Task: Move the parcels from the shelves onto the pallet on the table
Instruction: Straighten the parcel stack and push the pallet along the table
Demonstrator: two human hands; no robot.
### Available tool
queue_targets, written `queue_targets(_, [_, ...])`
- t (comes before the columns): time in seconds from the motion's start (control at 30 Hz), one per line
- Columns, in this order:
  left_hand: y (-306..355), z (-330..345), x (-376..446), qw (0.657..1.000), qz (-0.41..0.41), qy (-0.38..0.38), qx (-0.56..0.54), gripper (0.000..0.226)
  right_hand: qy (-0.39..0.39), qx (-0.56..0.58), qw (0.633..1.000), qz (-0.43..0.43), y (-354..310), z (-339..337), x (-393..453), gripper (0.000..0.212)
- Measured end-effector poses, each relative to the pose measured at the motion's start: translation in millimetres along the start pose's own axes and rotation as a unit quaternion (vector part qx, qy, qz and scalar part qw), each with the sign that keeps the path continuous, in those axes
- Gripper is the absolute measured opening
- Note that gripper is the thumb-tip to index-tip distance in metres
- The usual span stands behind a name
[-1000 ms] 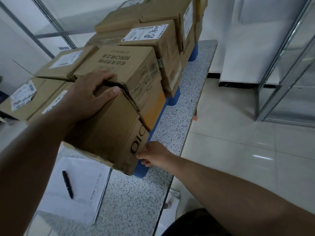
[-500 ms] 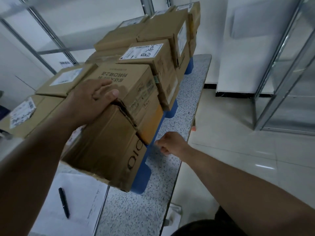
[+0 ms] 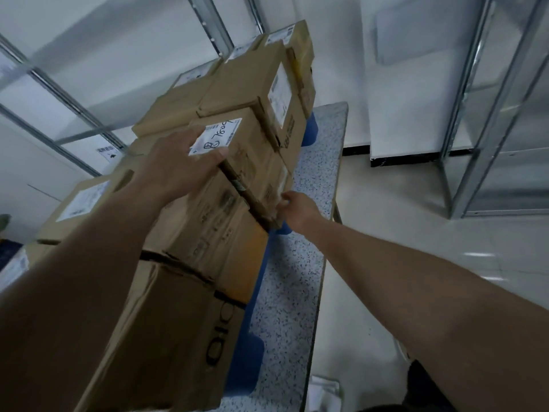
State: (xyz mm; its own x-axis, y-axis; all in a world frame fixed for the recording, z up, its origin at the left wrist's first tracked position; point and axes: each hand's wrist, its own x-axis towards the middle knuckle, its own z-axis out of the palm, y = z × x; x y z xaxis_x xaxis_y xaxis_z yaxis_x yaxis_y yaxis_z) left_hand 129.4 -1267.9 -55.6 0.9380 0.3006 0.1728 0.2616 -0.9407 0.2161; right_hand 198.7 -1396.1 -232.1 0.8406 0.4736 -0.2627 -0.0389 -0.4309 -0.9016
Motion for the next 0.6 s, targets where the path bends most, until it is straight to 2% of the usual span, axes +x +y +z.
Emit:
queue_targets(0.1, [-0.8, 5.7, 11.1, 0.997, -0.037, -0.040, 0.062, 0.069, -0.012, -0.004, 1.000, 0.019, -1.8, 2.4, 7.6, 0.037])
queue_targets(0.37, [-11.6, -0.5, 14.6, 0.995, -0.058, -0.063, 0.056, 0.058, -0.051, 0.067, 0.996, 0.033, -1.4, 14.2, 9.6, 0.042])
queue_targets(0.6, [-17.5, -1.5, 16.6, 0.995, -0.062, -0.070, 0.043, 0.075, -0.046, 0.096, 0.993, 0.046, 0.3, 18.9, 12.8, 0.049])
